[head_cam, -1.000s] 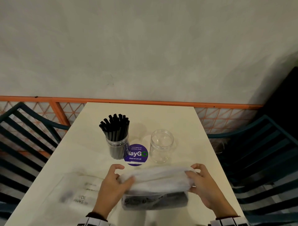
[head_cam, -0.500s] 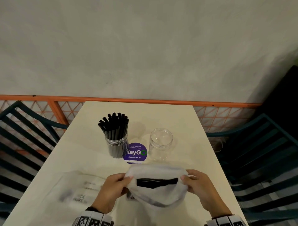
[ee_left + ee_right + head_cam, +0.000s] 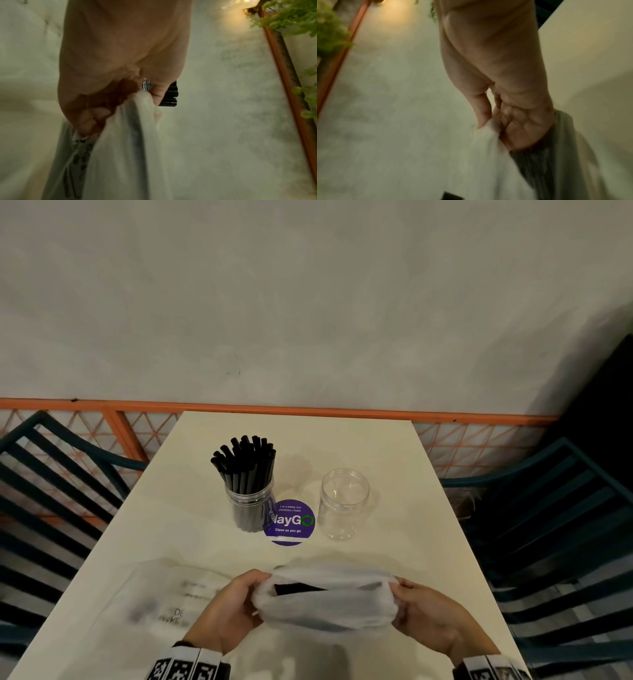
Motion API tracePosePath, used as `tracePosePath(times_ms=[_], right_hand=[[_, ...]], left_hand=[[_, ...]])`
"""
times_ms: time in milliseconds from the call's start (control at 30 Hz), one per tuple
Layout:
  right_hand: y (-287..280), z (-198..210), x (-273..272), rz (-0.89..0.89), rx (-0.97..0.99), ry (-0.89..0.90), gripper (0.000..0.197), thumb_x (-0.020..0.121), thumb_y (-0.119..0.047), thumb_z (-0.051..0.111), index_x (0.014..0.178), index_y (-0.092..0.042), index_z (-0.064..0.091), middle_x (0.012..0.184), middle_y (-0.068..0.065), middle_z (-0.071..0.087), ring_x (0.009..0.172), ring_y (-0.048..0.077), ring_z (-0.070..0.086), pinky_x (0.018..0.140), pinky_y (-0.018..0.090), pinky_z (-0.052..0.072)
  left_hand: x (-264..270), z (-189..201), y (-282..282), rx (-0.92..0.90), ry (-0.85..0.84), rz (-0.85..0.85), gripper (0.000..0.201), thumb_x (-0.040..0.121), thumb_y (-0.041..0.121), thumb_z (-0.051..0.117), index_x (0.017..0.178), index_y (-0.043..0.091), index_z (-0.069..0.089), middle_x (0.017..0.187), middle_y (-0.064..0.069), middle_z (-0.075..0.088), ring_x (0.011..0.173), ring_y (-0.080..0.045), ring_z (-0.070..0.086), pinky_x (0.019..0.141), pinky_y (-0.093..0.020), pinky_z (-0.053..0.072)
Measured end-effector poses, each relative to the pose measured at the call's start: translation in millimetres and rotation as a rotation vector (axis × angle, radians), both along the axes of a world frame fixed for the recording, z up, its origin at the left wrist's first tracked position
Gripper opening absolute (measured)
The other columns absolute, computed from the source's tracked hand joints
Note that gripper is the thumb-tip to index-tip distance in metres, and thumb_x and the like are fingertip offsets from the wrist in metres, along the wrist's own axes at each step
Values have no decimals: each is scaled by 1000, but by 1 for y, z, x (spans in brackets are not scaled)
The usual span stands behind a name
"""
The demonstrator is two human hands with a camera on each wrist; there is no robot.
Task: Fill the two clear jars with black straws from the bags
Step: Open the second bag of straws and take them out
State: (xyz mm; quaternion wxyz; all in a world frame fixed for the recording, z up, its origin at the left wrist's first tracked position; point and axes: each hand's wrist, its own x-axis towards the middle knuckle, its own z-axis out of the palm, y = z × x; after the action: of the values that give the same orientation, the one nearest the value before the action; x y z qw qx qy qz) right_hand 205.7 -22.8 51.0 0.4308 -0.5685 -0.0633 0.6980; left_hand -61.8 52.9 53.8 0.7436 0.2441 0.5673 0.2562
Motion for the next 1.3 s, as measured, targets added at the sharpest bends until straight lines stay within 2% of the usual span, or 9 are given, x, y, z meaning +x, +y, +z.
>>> tracePosePath(times_ms=[67, 300, 433, 567, 767, 833, 1033, 1167, 1300], right_hand=[[-1, 4, 8, -36, 18, 82, 27, 81, -11, 60, 107, -3, 60, 81, 13, 71, 66, 23, 68, 58, 30, 59], [3, 10, 13, -179, 88, 266, 33, 73, 3, 38, 99, 6, 59, 86, 20, 65, 75, 32, 61, 65, 39, 51], [0, 16, 11, -103, 219, 280, 29, 64, -2, 55, 91, -1, 63, 83, 18, 64, 72, 30, 62, 60, 35, 51], [-3, 14, 5, 11, 193, -199, 56, 65, 7, 55, 111, -21, 39, 94, 18, 53, 82, 31, 52, 62, 37, 46], [-1, 5, -7, 196, 205, -1124, 13, 86, -8, 53, 94, -17, 55, 96, 14, 58, 77, 21, 54, 60, 23, 40], [-3, 3, -3, 181, 216, -1208, 8, 84, -11, 60, 87, -19, 60, 93, 16, 62, 76, 21, 54, 59, 22, 39], [-3, -3, 10, 104, 98, -685, 15, 86, -4, 58, 96, -15, 54, 61, 3, 52, 51, 14, 41, 45, 21, 33], [-5, -6, 25, -170, -43, -49, 20, 92, 0, 45, 79, -14, 44, 54, 1, 37, 31, 9, 28, 29, 19, 23], [-11, -3, 29, -208, -74, 129, 31, 92, 2, 37, 66, -14, 37, 45, 1, 40, 31, 10, 28, 30, 20, 24]], left_hand=[[0, 1, -1, -28, -33, 15, 14, 79, 10, 49, 73, 8, 61, 50, -3, 58, 60, -17, 45, 56, -27, 37], [-4, 8, -3, 94, -133, -94, 16, 69, 18, 70, 82, 9, 70, 79, -4, 69, 79, -18, 58, 73, -28, 46], [-1, 12, -8, 249, -7, -239, 18, 71, 7, 74, 87, 3, 67, 69, 2, 70, 63, -4, 63, 55, -13, 48], [2, 3, -4, 210, 88, -66, 6, 80, 10, 66, 82, 8, 61, 80, -8, 56, 70, -14, 48, 60, -21, 41], [8, -18, -1, 277, 267, 138, 36, 77, -1, 67, 106, 5, 46, 82, -18, 58, 75, -27, 56, 64, -31, 51], [4, -20, -1, 274, 257, 133, 44, 74, -7, 69, 107, 4, 43, 82, -20, 59, 76, -29, 58, 67, -33, 52], [-6, -15, -1, 214, 191, -13, 43, 77, 3, 69, 113, 13, 48, 95, -14, 64, 77, -20, 55, 69, -28, 38], [-17, -17, 0, 111, 43, -68, 32, 83, 0, 61, 110, 11, 49, 58, -1, 50, 51, -11, 35, 45, -21, 27], [-22, -18, 0, -17, -213, 33, 18, 85, -2, 53, 90, 14, 44, 51, 1, 46, 35, -8, 35, 34, -17, 28]])
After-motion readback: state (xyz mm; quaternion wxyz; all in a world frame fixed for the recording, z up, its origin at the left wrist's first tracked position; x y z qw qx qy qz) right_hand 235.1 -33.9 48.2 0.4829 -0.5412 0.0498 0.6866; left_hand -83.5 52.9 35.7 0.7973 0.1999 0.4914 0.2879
